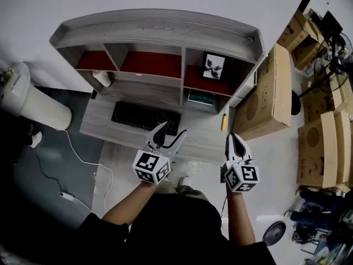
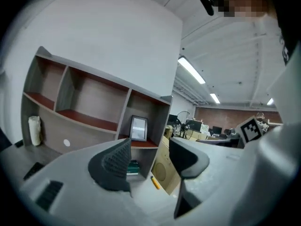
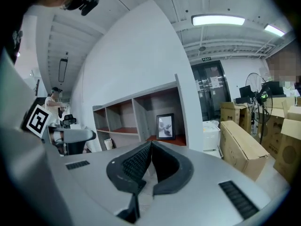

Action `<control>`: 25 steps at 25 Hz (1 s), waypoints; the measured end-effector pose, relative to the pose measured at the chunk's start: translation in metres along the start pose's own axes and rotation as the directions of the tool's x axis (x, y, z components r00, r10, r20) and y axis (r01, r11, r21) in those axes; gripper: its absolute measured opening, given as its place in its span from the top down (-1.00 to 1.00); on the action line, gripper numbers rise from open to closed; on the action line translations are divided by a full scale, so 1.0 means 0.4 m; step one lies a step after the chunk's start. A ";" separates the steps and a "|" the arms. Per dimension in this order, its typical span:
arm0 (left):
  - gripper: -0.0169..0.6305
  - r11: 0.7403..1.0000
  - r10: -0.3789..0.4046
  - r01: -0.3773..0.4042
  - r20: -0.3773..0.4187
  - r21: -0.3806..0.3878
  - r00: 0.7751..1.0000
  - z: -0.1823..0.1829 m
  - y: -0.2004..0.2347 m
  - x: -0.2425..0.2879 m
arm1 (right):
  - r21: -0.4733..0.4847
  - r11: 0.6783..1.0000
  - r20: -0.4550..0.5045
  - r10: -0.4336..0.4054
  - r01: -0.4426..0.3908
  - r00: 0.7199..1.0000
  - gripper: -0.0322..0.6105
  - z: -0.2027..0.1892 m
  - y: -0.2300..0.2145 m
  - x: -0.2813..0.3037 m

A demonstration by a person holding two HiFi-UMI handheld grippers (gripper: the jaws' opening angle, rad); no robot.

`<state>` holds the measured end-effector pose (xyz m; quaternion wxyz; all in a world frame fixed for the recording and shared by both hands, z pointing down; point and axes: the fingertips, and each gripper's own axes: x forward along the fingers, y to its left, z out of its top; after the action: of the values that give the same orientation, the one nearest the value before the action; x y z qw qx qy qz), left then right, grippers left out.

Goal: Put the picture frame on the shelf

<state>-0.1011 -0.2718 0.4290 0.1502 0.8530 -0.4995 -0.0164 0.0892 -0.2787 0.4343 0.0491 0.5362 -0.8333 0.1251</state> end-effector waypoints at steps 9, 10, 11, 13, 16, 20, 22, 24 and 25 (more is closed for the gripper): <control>0.87 0.994 0.105 -0.105 0.067 0.007 0.992 0.053 0.128 -0.244 | -0.136 0.991 -0.010 -0.018 0.017 1.000 0.86 0.046 0.124 -0.042; 0.88 0.991 0.125 -0.128 0.060 0.036 0.990 0.053 0.143 -0.254 | -0.131 0.991 -0.009 -0.018 0.016 1.000 0.86 0.045 0.133 -0.048; 0.89 0.987 0.140 -0.144 0.056 0.073 0.989 0.053 0.153 -0.259 | -0.126 0.992 -0.006 -0.018 0.017 1.000 0.86 0.047 0.141 -0.053; 0.90 0.981 0.153 -0.159 0.062 0.115 0.986 0.056 0.165 -0.259 | -0.124 0.992 0.004 -0.022 0.023 1.000 0.86 0.051 0.151 -0.061; 0.90 0.986 0.139 -0.144 0.069 0.079 0.988 0.054 0.168 -0.240 | -0.155 0.987 0.009 -0.042 0.043 0.999 0.86 0.052 0.162 -0.072; 0.90 0.991 0.112 -0.115 0.061 0.062 0.992 0.048 0.149 -0.211 | -0.163 0.985 -0.005 -0.058 0.057 0.998 0.86 0.034 0.168 -0.084; 0.90 0.994 0.099 -0.102 0.057 0.050 0.993 0.044 0.143 -0.209 | -0.163 0.985 0.007 -0.053 0.053 0.999 0.86 0.034 0.177 -0.085; 0.90 0.996 0.082 -0.084 0.063 0.031 0.995 0.045 0.137 -0.205 | -0.162 0.986 0.023 -0.043 0.046 0.999 0.86 0.037 0.182 -0.082; 0.90 0.997 0.075 -0.077 0.067 0.025 0.995 0.046 0.134 -0.202 | -0.161 0.986 0.029 -0.041 0.045 0.999 0.86 0.039 0.182 -0.080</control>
<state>-0.1903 -0.2315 0.4163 0.1227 0.8343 -0.5365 -0.0319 0.0376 -0.2257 0.4012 0.0846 0.5499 -0.8295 0.0492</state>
